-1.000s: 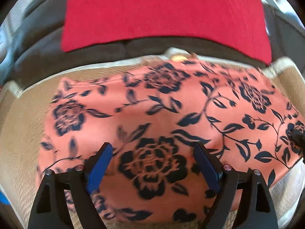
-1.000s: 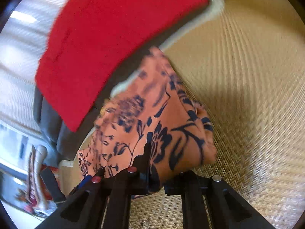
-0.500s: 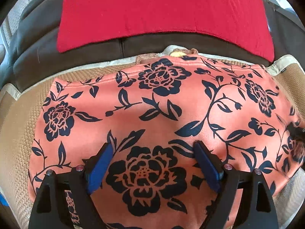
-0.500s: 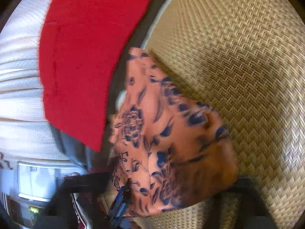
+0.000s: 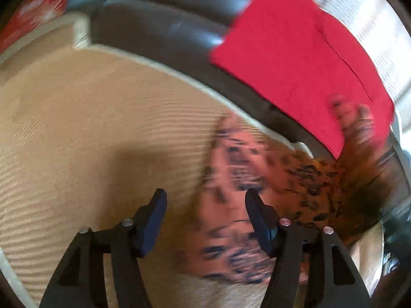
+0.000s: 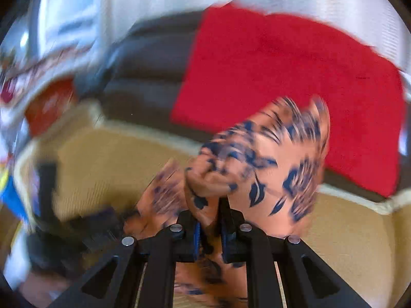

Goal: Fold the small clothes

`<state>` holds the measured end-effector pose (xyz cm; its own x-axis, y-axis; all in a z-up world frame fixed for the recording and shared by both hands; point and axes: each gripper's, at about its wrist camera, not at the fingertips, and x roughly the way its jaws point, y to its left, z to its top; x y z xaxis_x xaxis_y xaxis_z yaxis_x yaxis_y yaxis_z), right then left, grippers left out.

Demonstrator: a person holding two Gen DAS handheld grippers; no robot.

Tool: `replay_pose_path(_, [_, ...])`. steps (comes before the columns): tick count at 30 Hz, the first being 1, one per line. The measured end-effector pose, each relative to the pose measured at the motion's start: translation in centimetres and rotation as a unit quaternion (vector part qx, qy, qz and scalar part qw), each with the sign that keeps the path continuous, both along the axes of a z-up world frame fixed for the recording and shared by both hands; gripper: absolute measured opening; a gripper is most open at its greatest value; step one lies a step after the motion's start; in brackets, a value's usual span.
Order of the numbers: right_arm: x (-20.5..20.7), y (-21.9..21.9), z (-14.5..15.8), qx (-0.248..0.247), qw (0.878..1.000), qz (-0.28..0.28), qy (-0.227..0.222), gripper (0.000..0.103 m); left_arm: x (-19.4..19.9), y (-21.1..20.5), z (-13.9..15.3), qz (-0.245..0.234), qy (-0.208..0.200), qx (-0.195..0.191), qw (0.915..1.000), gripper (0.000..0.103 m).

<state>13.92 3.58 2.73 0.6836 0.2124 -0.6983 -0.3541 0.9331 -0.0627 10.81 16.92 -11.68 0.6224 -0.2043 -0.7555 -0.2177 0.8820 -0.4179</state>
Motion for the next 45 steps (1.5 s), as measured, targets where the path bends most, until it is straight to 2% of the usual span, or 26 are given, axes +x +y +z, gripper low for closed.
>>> replay_pose_path(1, [0.4, 1.6, -3.2, -0.010, 0.999, 0.016, 0.037, 0.013, -0.1, 1.1, -0.5, 0.004, 0.006, -0.011, 0.9999, 0.065])
replay_pose_path(4, [1.0, 3.2, -9.7, -0.017, 0.990, 0.033, 0.133, 0.019, 0.3, 1.8, -1.3, -0.014, 0.014, -0.063, 0.9978, 0.072])
replay_pose_path(5, [0.7, 3.3, -11.2, -0.020, 0.988, 0.038, 0.151, 0.025, 0.9, 1.5, -1.3, -0.028, 0.015, -0.084, 0.9959, 0.074])
replay_pose_path(6, [0.0, 2.9, -11.0, -0.016, 0.989, 0.042, 0.139, 0.030, 1.4, 1.1, -1.3, -0.038, 0.016, -0.097, 0.9945, 0.077])
replay_pose_path(7, [-0.7, 2.3, -10.4, -0.001, 0.991, 0.052, 0.127, 0.051, 2.0, 0.4, -1.0, -0.052, 0.013, -0.104, 0.9931, 0.078])
replay_pose_path(8, [-1.1, 1.9, -10.0, 0.013, 0.990, 0.057, 0.129, 0.078, 2.5, -0.3, -0.7, -0.066, 0.009, -0.105, 0.9922, 0.079])
replay_pose_path(9, [-1.6, 1.2, -9.5, 0.034, 0.989, 0.058, 0.129, 0.082, 3.1, -1.2, -0.6, -0.081, 0.009, -0.103, 0.9913, 0.082])
replay_pose_path(12, [-3.1, -3.0, -7.3, 0.103, 0.987, 0.028, 0.120, 0.083, 5.0, -4.3, -0.8, -0.129, 0.029, -0.096, 0.9865, 0.082])
replay_pose_path(14, [-3.8, -6.2, -6.5, 0.172, 0.977, -0.003, 0.129, 0.083, 6.1, -5.8, -2.2, -0.150, 0.068, -0.089, 0.9823, 0.082])
replay_pose_path(18, [-3.6, -9.6, -6.0, 0.237, 0.960, -0.043, 0.142, 0.083, 6.2, -7.7, -3.7, -0.159, 0.105, -0.052, 0.9802, 0.078])
replay_pose_path(20, [-3.2, -10.4, -6.2, 0.255, 0.955, -0.045, 0.147, 0.083, 6.6, -8.6, -3.3, -0.170, 0.108, -0.027, 0.9791, 0.032])
replay_pose_path(21, [-3.4, -9.8, -6.3, 0.259, 0.953, -0.045, 0.148, 0.083, 6.7, -9.1, -2.9, -0.180, 0.114, -0.005, 0.9771, 0.016])
replay_pose_path(22, [-3.4, -9.9, -6.2, 0.260, 0.953, -0.043, 0.147, 0.083, 6.4, -9.3, -2.1, -0.181, 0.105, 0.000, 0.9779, 0.014])
replay_pose_path(23, [-3.2, -9.7, -6.3, 0.259, 0.954, -0.041, 0.145, 0.083, 6.2, -9.5, -1.2, -0.180, 0.092, 0.006, 0.9794, 0.013])
replay_pose_path(25, [-3.0, -10.4, -6.9, 0.258, 0.955, -0.043, 0.140, 0.083, 4.1, -9.7, 2.6, -0.173, 0.022, 0.036, 0.9840, 0.013])
replay_pose_path(27, [-3.2, -10.9, -6.0, 0.264, 0.954, -0.049, 0.133, 0.083, 1.4, -8.8, 5.2, -0.160, -0.030, 0.042, 0.9858, 0.013])
replay_pose_path(28, [-3.8, -11.3, -5.7, 0.268, 0.953, -0.053, 0.130, 0.083, 0.1, -8.2, 5.5, -0.148, -0.046, 0.043, 0.9870, 0.013])
replay_pose_path(29, [-3.8, -11.7, -5.4, 0.274, 0.951, -0.056, 0.128, 0.083, -1.1, -7.4, 4.8, -0.130, -0.053, 0.063, 0.9881, 0.013])
replay_pose_path(30, [-3.7, -11.8, -5.4, 0.276, 0.951, -0.058, 0.127, 0.083, -1.3, -7.2, 3.5, -0.121, -0.041, 0.083, 0.9883, 0.013])
replay_pose_path(31, [-3.5, -11.9, -5.4, 0.276, 0.951, -0.059, 0.128, 0.084, -0.9, -6.6, 1.0, -0.115, -0.006, 0.088, 0.9894, 0.013])
replay_pose_path(33, [-3.1, -11.8, -5.7, 0.271, 0.950, -0.064, 0.138, 0.085, 0.1, -4.9, -3.6, -0.096, 0.056, 0.066, 0.9916, 0.014])
replay_pose_path(34, [-2.8, -11.6, -6.0, 0.268, 0.950, -0.066, 0.145, 0.085, 0.0, -4.4, -4.2, -0.094, 0.043, 0.052, 0.9932, 0.016])
replay_pose_path(39, [-2.4, -11.0, -6.6, 0.260, 0.951, -0.067, 0.157, 0.086, 0.7, -5.0, -2.7, -0.119, 0.036, 0.073, 0.9895, 0.016])
replay_pose_path(42, [-2.2, -10.8, -6.8, 0.267, 0.947, -0.067, 0.165, 0.086, 1.2, -4.0, -3.8, -0.116, 0.049, 0.048, 0.9909, 0.018])
replay_pose_path(45, [-2.1, -10.9, -6.9, 0.278, 0.944, -0.064, 0.167, 0.089, 0.5, -2.9, -3.1, -0.114, 0.049, 0.051, 0.9909, 0.023])
